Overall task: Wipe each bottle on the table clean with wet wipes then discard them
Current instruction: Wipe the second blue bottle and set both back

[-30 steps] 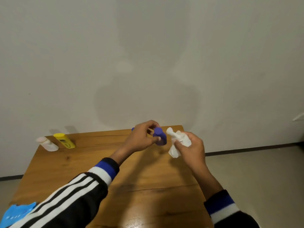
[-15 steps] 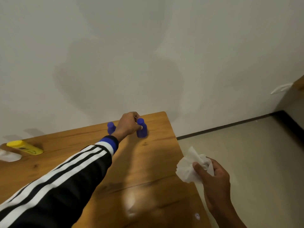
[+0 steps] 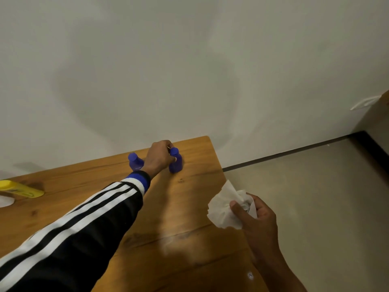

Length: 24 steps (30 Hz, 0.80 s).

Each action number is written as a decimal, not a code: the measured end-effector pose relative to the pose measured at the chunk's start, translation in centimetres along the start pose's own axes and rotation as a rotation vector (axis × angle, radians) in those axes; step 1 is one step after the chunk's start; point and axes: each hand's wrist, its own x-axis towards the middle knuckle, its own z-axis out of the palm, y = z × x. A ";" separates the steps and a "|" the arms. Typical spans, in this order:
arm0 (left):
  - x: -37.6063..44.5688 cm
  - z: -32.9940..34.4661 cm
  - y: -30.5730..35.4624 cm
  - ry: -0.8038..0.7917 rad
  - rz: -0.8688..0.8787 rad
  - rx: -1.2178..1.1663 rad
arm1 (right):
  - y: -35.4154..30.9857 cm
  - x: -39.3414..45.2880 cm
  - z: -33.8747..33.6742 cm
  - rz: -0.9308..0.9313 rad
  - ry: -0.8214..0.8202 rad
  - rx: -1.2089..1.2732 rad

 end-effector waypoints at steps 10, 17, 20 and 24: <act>0.0 0.8 -0.8 0.031 -0.003 0.000 | -2.6 1.8 3.6 -0.018 -0.172 0.042; 0.4 1.3 -1.3 0.035 0.010 -0.023 | -2.7 1.7 3.6 0.002 -0.160 0.097; 0.4 1.6 -1.3 0.040 0.021 -0.015 | -3.1 1.5 3.5 -0.001 -0.157 0.104; 0.2 1.7 -1.2 0.036 -0.002 -0.006 | -3.2 1.4 3.7 0.010 -0.155 0.108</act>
